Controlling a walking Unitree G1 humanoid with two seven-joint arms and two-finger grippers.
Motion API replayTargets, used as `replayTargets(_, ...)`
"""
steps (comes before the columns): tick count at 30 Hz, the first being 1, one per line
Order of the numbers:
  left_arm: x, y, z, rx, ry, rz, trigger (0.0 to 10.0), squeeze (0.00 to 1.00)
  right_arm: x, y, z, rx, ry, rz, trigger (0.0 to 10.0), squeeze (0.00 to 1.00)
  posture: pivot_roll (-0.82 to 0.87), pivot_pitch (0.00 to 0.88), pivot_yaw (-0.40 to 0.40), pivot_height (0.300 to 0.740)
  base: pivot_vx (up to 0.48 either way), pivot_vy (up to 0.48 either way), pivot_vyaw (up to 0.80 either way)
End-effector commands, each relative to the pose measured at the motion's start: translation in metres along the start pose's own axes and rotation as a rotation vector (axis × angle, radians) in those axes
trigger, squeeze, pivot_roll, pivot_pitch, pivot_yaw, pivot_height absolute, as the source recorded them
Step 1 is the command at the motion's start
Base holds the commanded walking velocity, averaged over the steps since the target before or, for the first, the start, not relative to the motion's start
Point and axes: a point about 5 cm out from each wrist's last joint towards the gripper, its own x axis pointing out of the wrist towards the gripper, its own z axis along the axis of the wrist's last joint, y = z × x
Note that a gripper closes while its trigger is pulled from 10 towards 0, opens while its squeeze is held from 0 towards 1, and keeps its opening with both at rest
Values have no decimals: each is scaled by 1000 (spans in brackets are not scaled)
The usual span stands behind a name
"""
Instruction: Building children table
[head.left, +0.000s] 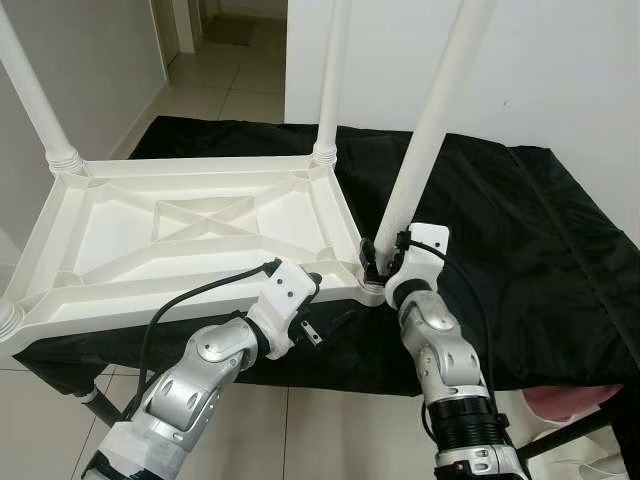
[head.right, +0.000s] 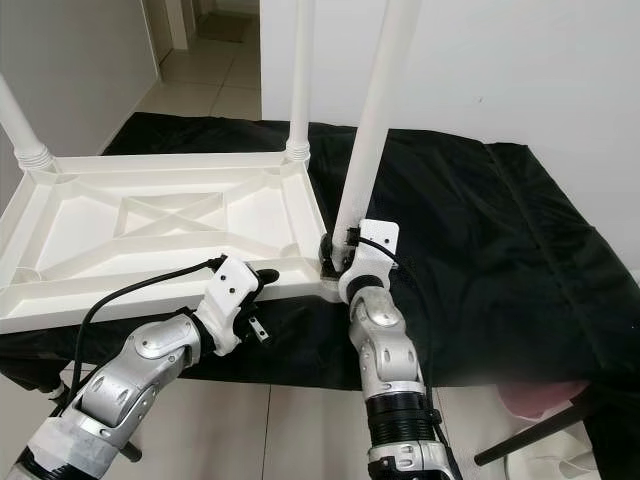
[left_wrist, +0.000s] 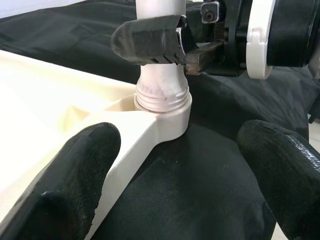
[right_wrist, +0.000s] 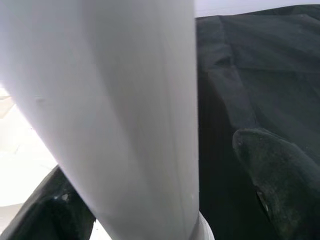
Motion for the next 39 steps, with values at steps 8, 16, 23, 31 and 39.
replayTargets(8, 0, -1, 2, 8, -4, -45, 10000, 0, -2, -4, 4, -11, -29, 101, 10000, 1000, 31, 21, -62, 740, 0, 0, 0)
replayTargets(16, 3, -2, 3, 10, -7, -52, 10000, 0, 0, -17, 6, -76, -12, 253, 10000, 0, 18, 21, -53, 740, 0, 0, 0)
replayTargets(23, 3, -2, 3, 7, -8, -58, 10000, 0, 7, -33, 10, -182, -8, 366, 10000, 0, 15, 21, -48, 740, 0, 0, 0)
replayTargets(31, 3, -2, 4, 8, -8, -63, 10000, 0, 11, -28, 14, -258, -2, 565, 10000, 0, 11, 22, -43, 740, 0, 0, 0)
replayTargets(39, 3, -1, 5, 9, -10, -63, 10000, 0, 16, -29, 4, -305, 54, 643, 10000, 0, 21, 26, -42, 740, 0, 0, 0)
